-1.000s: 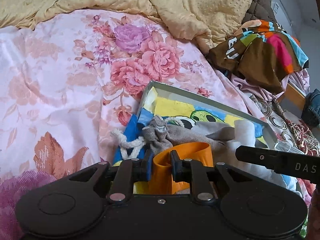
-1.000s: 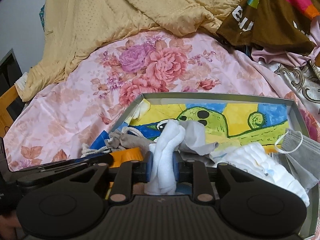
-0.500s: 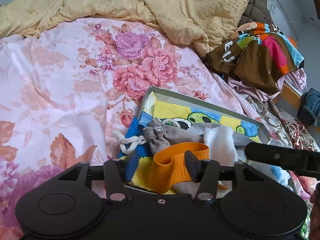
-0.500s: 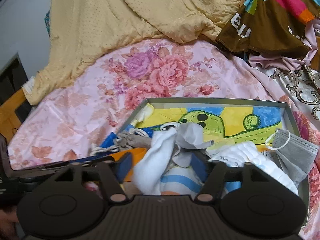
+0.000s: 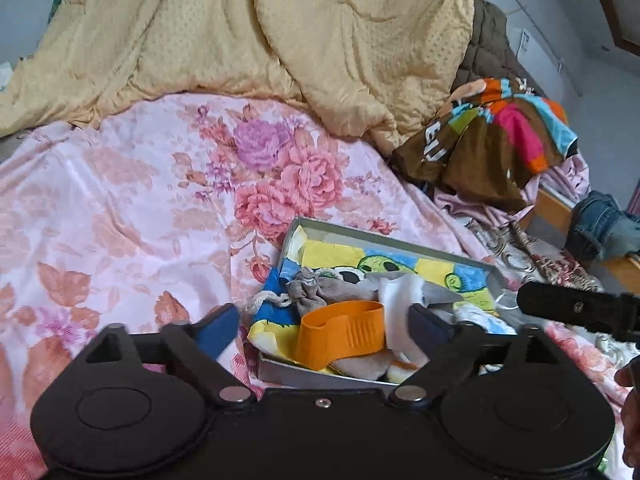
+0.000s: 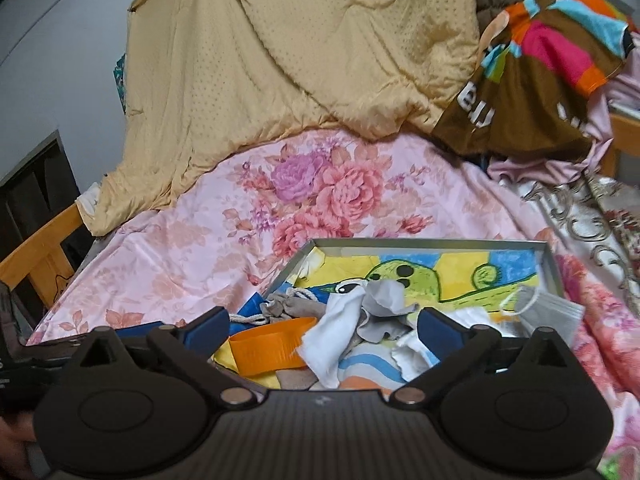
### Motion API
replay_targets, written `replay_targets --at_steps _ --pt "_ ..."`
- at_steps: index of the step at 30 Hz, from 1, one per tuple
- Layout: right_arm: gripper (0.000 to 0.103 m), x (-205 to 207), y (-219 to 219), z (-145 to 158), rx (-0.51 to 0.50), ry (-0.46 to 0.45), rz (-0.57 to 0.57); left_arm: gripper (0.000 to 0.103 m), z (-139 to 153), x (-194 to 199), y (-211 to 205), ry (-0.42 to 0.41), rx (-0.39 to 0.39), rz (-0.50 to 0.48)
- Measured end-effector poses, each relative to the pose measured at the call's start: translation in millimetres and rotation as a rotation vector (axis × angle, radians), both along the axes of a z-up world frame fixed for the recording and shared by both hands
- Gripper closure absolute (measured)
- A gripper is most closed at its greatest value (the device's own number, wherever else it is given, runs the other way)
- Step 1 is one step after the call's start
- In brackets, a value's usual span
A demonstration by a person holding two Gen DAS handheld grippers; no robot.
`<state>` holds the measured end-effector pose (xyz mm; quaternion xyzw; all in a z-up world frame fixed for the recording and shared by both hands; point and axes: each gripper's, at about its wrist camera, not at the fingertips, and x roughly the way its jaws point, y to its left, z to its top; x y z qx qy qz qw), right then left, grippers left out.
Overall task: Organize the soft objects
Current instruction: 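Withdraw both open tools up from the tray toward the remaining items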
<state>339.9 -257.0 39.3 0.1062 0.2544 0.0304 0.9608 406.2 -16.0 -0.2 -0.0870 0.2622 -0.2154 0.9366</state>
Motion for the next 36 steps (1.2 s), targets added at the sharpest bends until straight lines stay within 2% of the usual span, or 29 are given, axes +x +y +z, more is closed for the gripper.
replay_targets --at_steps 6,16,25,36 --pt "0.0 -36 5 8 -0.031 -0.04 -0.021 0.002 17 -39 13 -0.025 -0.015 0.012" --pt "0.0 -92 9 22 -0.074 -0.096 -0.034 0.001 36 -101 21 -0.074 -0.015 -0.006" --pt "0.0 -136 19 17 -0.11 -0.084 -0.056 0.001 30 -133 25 -0.047 0.002 -0.033" --pt "0.0 -164 26 -2 -0.122 -0.042 -0.035 0.001 11 -155 39 0.003 0.025 -0.034"
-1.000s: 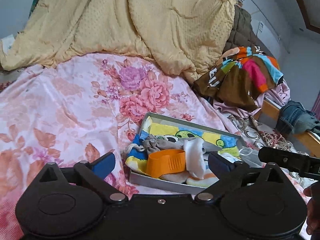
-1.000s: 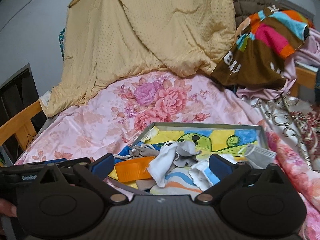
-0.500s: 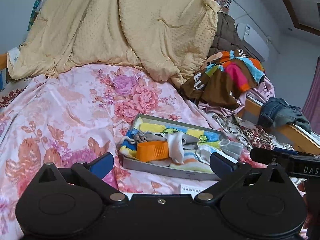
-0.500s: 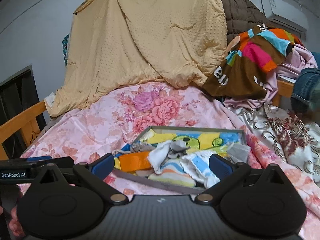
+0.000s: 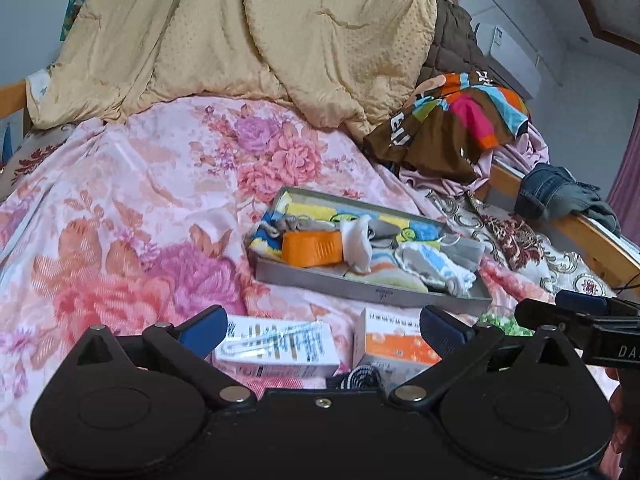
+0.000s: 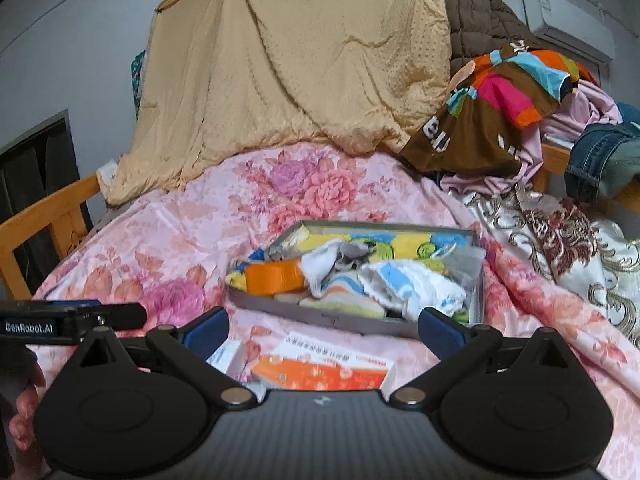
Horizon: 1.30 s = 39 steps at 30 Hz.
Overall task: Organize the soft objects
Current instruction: 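Withdraw both open tools up from the tray toward the remaining items, then move the left tool to the black striped sock while the right tool approaches the white-and-teal packet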
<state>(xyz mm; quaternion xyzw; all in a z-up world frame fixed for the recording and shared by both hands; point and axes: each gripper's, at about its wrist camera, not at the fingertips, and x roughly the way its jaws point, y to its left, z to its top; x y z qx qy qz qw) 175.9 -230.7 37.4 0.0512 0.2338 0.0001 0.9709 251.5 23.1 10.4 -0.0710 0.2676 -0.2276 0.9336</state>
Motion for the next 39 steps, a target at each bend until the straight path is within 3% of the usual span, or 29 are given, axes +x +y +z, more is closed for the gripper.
replay_targets --at_steps 19,28,39 --pt "0.0 -25 26 -36 -0.065 0.115 0.13 0.001 -29 -23 13 0.063 0.033 -0.041" --pt "0.0 -23 28 -49 -0.099 0.205 0.132 0.001 -40 -34 14 0.07 0.057 -0.084" --pt "0.0 -20 22 -54 -0.08 0.225 0.121 0.001 -48 -36 6 0.083 0.101 -0.132"
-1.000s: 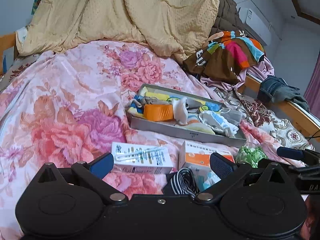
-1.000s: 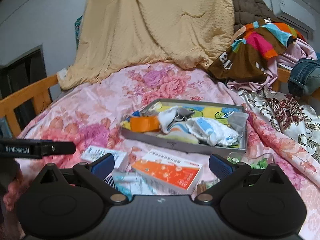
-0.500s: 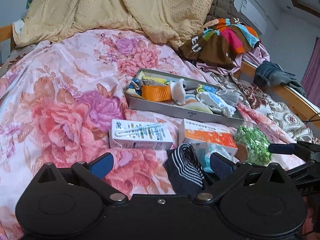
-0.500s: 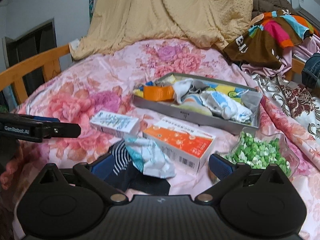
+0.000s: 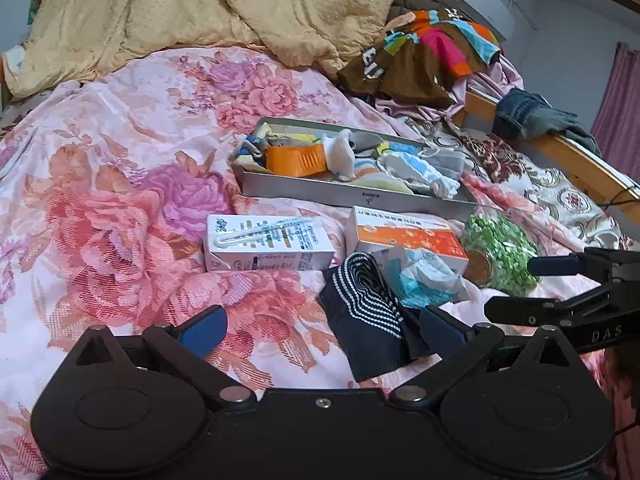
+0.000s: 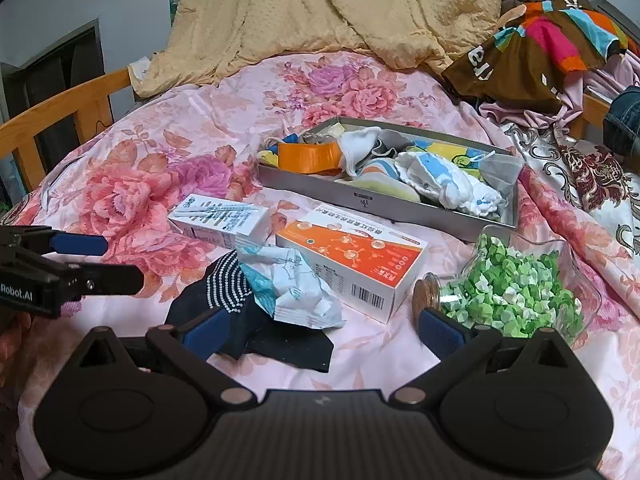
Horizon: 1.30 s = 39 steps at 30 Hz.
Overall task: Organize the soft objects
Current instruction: 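Move the left tool to the black striped sock while the right tool approaches the white-and-teal packet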
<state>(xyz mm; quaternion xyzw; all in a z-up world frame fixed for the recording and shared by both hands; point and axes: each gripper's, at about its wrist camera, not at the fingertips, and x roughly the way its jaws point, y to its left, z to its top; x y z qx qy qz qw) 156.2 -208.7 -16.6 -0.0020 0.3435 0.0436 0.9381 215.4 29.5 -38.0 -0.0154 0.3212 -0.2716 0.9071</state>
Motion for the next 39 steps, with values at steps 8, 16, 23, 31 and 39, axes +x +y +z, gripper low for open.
replay_targets --at_steps 8,16,23,31,39 --pt "0.0 3 -5 -4 0.02 -0.002 -0.014 0.001 -6 4 -4 0.025 0.013 -0.016" --pt "0.0 6 -8 -6 0.052 -0.015 -0.016 0.001 -12 11 -9 0.051 0.028 -0.038" --pt "0.0 10 -8 -10 0.07 -0.018 -0.018 0.001 -17 14 -16 0.051 0.049 -0.078" --pt "0.0 17 -10 -17 0.085 -0.015 -0.028 0.001 -22 22 -22 0.058 0.058 -0.089" --pt "0.0 25 -10 -24 0.111 -0.005 -0.031 0.001 -26 31 -31 0.068 0.073 -0.107"
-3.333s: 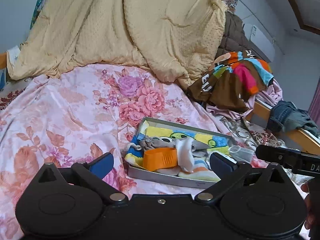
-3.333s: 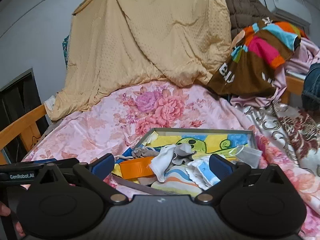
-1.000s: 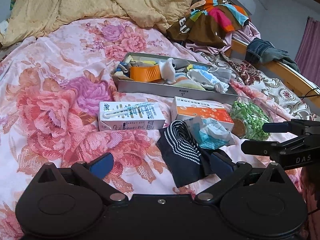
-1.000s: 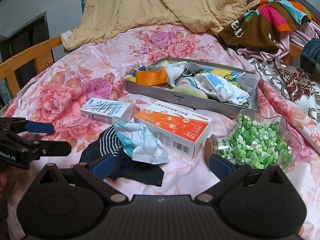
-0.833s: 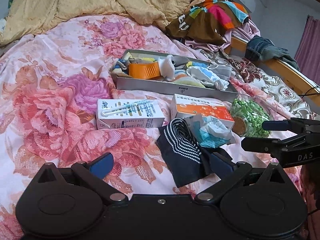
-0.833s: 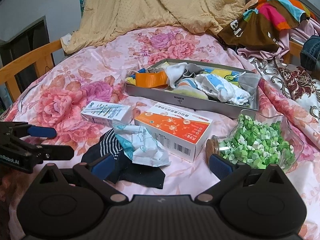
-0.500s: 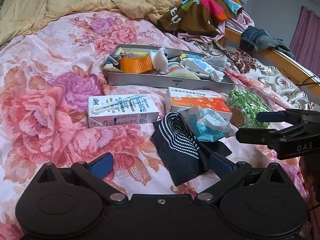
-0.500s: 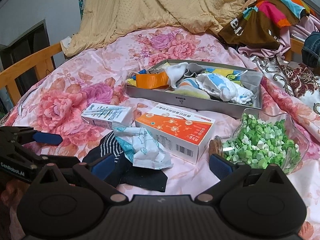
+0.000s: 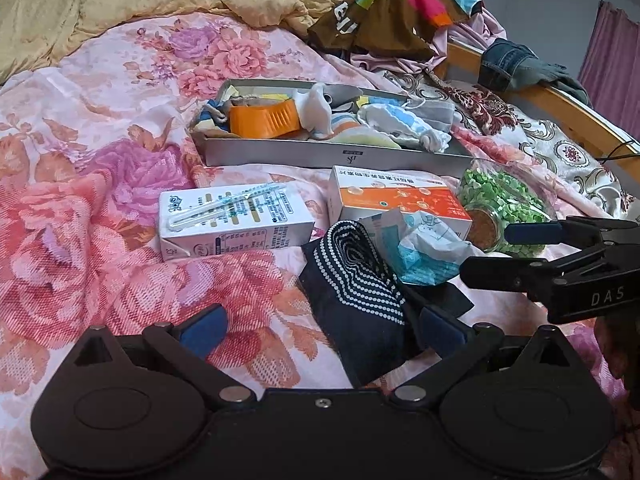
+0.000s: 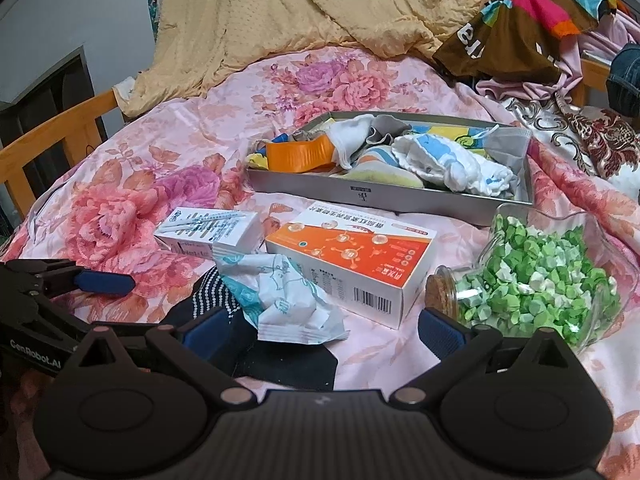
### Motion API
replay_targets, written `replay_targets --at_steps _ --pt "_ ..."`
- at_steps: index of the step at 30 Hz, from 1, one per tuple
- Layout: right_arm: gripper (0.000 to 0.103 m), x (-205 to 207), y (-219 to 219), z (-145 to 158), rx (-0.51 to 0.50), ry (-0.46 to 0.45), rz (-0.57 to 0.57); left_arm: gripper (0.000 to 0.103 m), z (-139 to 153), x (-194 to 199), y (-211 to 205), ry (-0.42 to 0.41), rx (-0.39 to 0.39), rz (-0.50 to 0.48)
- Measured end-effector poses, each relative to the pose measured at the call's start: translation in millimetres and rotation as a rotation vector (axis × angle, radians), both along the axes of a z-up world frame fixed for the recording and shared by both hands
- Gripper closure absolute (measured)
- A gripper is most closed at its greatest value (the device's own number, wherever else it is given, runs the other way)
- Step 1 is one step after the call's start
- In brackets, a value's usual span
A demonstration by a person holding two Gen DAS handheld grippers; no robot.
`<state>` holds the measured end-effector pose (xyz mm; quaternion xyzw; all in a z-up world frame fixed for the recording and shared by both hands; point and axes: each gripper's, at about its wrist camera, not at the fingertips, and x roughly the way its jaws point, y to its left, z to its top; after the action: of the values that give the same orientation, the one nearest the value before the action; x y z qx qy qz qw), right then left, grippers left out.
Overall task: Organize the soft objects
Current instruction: 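Move the left tool to the black striped sock while the right tool approaches the white-and-teal packet, then grasp the black striped sock with the left tool while the right tool grasps the white-and-teal packet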
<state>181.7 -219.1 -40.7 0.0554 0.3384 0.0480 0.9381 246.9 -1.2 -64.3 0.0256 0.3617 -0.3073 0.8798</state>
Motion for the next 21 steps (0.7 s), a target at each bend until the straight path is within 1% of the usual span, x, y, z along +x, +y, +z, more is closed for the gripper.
replay_targets --at_steps 8,14,17,19,21 --pt "0.001 7 -1 -4 0.05 -0.01 0.009 0.001 -5 4 -12 -0.016 0.025 -0.056" --pt "0.008 13 -2 -9 0.06 0.009 0.002 0.001 -6 6 -24 -0.009 0.026 -0.125" --pt "0.011 14 -2 -10 0.064 0.014 0.001 0.001 -9 8 -30 0.015 0.019 -0.165" --pt "0.013 15 -4 -11 0.073 0.018 0.003 0.004 -9 7 -34 0.006 0.026 -0.178" --pt "0.016 17 -4 -12 0.08 0.022 0.005 0.004 -10 6 -38 0.005 0.04 -0.189"
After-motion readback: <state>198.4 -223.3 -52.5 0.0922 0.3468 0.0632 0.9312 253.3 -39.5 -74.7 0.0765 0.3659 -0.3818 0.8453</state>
